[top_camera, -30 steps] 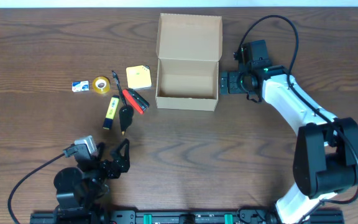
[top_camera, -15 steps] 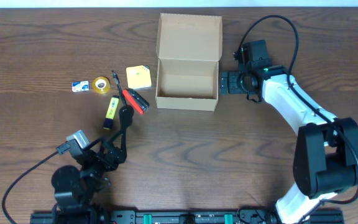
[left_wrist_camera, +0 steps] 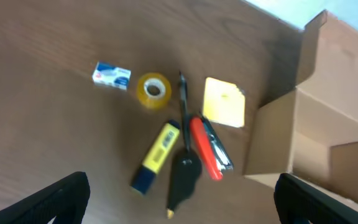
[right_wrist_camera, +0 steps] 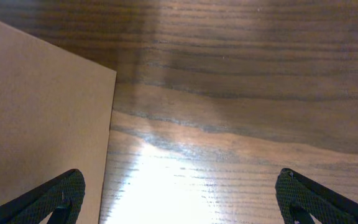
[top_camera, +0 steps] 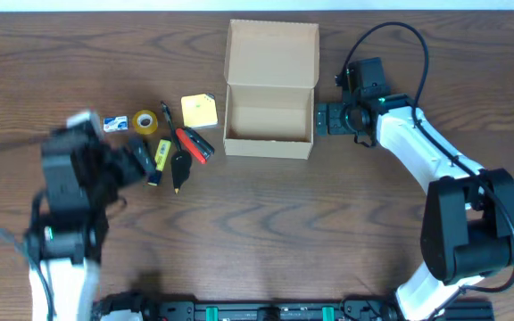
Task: Pack container
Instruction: 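Reach the left gripper to the yellow notepad and grip it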
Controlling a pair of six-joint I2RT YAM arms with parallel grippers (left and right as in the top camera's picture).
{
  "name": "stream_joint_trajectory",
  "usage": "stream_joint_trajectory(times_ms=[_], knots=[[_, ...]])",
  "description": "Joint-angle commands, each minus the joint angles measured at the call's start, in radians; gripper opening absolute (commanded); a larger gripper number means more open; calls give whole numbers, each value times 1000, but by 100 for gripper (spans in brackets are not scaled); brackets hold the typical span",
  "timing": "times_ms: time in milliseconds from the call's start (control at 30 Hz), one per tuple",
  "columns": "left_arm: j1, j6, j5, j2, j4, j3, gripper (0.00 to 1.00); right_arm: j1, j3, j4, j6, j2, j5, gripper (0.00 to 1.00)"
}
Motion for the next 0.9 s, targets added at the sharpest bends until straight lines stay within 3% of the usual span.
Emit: stream_joint_trajectory(times_ms=[0, 300, 733, 867], knots=[[-4, 159, -41, 163, -14, 126, 96, -5, 0, -1, 11, 0, -6, 99], [-45, 322, -40, 496, -30, 310, 96, -5, 0, -1, 11, 0, -6, 99], [-221, 321, -37, 715, 159, 322, 96, -5, 0, -1, 11, 0, -6, 99], [-233, 269, -32, 768, 236, 326, 96, -5, 0, -1, 11, 0, -6, 99]])
